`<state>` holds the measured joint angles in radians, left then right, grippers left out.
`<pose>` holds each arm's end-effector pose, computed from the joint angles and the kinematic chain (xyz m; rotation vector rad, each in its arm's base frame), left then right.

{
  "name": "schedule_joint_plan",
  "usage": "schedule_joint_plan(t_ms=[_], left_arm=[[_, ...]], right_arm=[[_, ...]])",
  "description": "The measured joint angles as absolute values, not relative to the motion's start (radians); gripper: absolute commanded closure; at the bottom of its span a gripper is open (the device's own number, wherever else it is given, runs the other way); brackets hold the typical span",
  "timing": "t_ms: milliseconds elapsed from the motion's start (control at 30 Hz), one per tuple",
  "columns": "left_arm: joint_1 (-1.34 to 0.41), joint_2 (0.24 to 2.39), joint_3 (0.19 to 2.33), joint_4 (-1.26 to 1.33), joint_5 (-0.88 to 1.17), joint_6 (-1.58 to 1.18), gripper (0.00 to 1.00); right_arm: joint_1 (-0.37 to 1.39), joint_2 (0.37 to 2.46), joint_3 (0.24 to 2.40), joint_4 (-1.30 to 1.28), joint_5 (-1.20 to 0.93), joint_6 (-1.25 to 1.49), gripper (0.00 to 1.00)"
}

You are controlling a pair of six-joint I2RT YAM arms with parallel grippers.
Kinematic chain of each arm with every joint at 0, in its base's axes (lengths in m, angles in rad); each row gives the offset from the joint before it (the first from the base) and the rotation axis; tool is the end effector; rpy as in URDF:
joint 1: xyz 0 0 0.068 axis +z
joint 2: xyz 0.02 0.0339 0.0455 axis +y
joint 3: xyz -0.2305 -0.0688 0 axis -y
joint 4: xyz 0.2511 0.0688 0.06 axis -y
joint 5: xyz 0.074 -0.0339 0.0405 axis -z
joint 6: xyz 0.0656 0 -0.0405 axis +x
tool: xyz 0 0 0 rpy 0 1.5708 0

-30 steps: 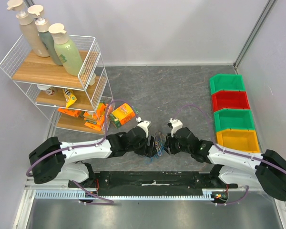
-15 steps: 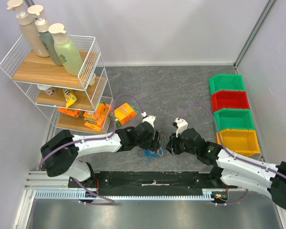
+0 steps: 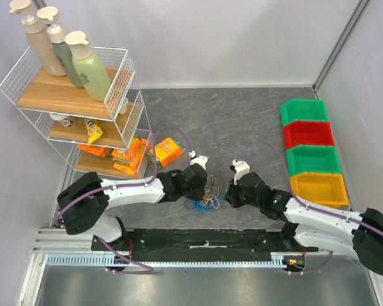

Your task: Untangle the cables

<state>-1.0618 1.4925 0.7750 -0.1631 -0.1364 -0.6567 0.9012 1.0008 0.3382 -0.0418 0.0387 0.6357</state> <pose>0.1633 -0.2743 0.1162 0.4484 2.4922 -0.5763 0.1490 0.1841 0.1100 -0.2954 2.3740 0.7357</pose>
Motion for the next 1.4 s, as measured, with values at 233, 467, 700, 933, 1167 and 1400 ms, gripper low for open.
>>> schedule_joint_plan(t_ms=[233, 467, 700, 933, 1167, 1400], left_arm=[[-1.062, 1.374, 0.753, -0.286, -0.295, -0.685, 0.96], [-1.061, 0.775, 0.639, -0.390, -0.488, -0.720, 0.97], [-1.061, 0.402, 0.589, -0.514, -0.578, -0.720, 0.98], [-1.061, 0.427, 0.582, -0.522, -0.536, -0.717, 0.62], [-1.061, 0.716, 0.583, -0.524, -0.486, -0.710, 0.31], [-1.061, 0.823, 0.582, -0.481, -0.394, -0.704, 0.20]], right_arm=[[0.901, 0.864, 0.363, -0.180, 0.283, 0.696, 1.00], [0.900, 0.496, 0.426, -0.412, 0.633, 0.776, 1.00], [0.900, 0.285, 0.538, -0.512, 0.811, 0.765, 1.00], [0.900, 0.360, 0.601, -0.551, 0.830, 0.705, 1.00], [0.900, 0.407, 0.723, -0.569, 0.786, 0.605, 1.00], [0.900, 0.684, 1.111, -0.506, 0.620, 0.459, 1.00]])
